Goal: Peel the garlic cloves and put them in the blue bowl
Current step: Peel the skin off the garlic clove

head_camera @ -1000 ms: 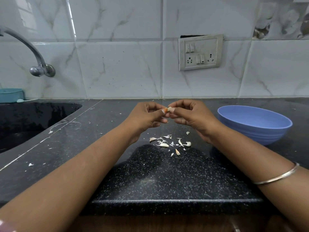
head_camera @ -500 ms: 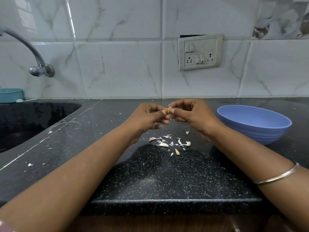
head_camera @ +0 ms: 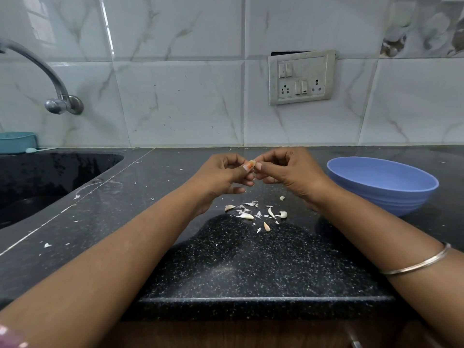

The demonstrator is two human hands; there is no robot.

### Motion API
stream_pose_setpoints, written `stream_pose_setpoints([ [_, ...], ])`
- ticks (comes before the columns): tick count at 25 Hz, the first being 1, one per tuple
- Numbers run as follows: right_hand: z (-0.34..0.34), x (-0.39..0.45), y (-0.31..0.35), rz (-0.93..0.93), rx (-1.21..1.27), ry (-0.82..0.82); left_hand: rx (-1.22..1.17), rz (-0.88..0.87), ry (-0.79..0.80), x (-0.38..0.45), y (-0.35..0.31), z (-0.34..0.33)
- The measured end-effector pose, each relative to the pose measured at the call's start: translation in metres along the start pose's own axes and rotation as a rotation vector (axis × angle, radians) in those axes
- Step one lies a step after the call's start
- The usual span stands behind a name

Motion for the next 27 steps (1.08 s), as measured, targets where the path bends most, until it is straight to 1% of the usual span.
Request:
stream_pose_setpoints([
  [5,0.0005,-0.0016,0.0017,-0.057,0.101,0.003,0.035,-0.046,-0.008,-0.001,-0.0027,-0.0005],
  [10,0.0028,-0.0016,0.0007,-0.102,0.133,0.002,0.176,-0.13,-0.03,-0.001,-0.0055,-0.0005],
  [13,0.0023,-0.0011,0.001,-0.103,0.126,0.022,0.234,-0.147,-0.039,-0.0009,-0.0049,-0.0006],
  [20,-0.0003,-0.0002,0.0002,-0.07,0.128,0.029,0.197,-0.153,-0.049,0.0008,-0.0045,-0.0005],
  [27,-0.0058,0.0018,-0.004,-0.042,0.064,0.048,0.082,-0.138,-0.118,0.0015,-0.0034,-0.0013],
])
Point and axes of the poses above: each hand's wrist, its own x-axis towards the middle knuckle, its own z-axis out of the back of the hand, y = z × x, the point moved 2 cm from there along x, towards the middle knuckle, and after that the axes turned 8 degrees about -x, right-handed, at the moved point
